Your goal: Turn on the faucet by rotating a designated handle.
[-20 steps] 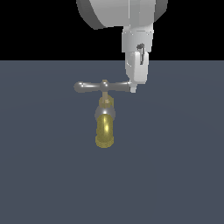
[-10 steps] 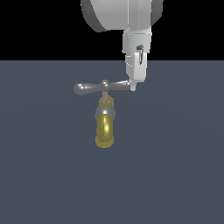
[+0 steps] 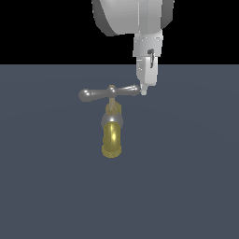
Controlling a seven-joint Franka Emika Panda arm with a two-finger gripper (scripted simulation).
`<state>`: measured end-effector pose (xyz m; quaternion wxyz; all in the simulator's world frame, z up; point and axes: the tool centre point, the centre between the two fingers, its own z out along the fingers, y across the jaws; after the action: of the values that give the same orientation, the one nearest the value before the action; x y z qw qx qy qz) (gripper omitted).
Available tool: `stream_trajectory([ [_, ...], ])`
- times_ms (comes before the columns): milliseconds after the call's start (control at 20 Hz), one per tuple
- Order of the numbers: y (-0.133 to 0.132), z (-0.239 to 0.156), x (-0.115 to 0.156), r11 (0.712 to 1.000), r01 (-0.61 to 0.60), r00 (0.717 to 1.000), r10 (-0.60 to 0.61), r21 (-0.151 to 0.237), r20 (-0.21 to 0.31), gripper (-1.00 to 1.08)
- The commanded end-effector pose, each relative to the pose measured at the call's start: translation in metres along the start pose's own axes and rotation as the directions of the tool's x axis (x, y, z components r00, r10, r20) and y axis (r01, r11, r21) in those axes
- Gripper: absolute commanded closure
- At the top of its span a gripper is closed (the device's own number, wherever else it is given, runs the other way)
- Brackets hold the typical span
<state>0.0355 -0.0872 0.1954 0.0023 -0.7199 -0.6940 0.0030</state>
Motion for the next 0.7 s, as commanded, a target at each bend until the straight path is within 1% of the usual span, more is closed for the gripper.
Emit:
stream_trajectory([
  [0,0.005,0.0,0.006,1.0,0.004,1.0,-0.004,-0.001,-0.001,1.08],
  [650,0.044,-0.001,0.036,1.0,0.009,1.0,-0.009,-0.004,-0.001,1.08],
])
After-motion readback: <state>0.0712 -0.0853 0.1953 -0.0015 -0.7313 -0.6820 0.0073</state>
